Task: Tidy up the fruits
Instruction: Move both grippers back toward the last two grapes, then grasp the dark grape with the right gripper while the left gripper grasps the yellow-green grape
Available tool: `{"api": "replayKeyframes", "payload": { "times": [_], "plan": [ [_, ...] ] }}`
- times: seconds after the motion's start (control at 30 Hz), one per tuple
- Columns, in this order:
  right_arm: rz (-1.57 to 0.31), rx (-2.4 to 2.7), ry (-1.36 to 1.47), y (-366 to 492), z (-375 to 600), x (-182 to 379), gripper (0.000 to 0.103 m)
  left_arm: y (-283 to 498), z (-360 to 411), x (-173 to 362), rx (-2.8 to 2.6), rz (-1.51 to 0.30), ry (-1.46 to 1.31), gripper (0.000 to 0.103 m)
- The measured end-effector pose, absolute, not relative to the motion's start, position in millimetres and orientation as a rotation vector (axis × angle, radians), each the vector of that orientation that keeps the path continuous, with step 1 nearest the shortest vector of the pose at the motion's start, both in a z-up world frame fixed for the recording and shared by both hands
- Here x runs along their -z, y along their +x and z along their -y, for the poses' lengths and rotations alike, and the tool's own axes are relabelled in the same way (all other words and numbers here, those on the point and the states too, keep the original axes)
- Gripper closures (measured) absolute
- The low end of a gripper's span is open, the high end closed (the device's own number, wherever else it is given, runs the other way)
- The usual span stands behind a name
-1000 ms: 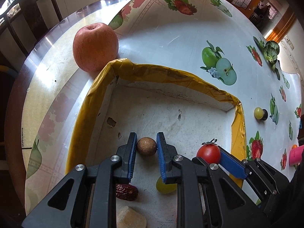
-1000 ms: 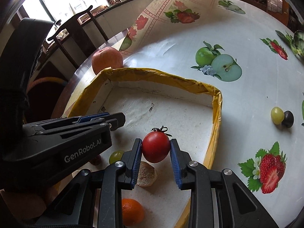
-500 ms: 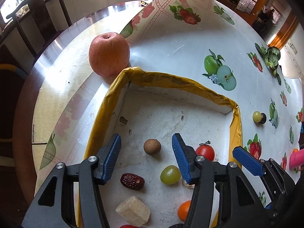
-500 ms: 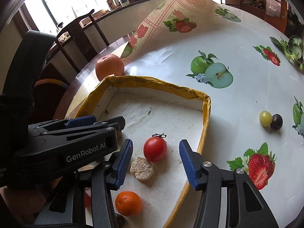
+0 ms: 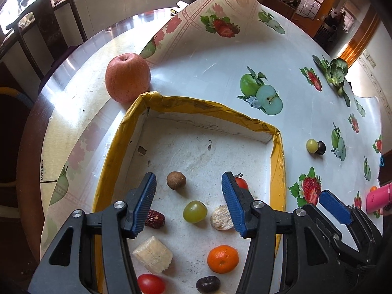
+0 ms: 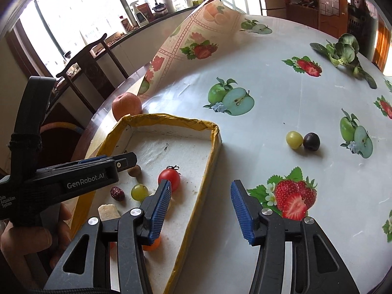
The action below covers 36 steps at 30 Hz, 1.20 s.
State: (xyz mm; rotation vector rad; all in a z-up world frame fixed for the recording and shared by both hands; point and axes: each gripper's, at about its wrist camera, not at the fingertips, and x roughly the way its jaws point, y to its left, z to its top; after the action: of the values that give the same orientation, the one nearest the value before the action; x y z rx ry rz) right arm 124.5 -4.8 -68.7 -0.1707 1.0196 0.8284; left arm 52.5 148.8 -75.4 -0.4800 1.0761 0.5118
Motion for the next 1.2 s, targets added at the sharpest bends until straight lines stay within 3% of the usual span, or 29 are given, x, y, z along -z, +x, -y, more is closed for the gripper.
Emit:
{"api": "replayKeyframes", "payload": {
  "times": [0.63, 0.93, 1.2],
  "plan": [
    [-1.058, -0.672, -0.071, 170, 86, 85, 0.052, 95, -80, 61, -0.363, -1.063, -0.471, 0.049],
    [-1.050, -0.578, 0.036, 232, 97, 99, 0.070, 120, -56, 64, -0.301, -1.075, -0.446, 0.049],
    [-1.099, -0.596, 0.073, 269, 73, 124, 0.071, 142, -49, 75, -0.274, -1.096, -0.445, 0.049]
  ]
}}
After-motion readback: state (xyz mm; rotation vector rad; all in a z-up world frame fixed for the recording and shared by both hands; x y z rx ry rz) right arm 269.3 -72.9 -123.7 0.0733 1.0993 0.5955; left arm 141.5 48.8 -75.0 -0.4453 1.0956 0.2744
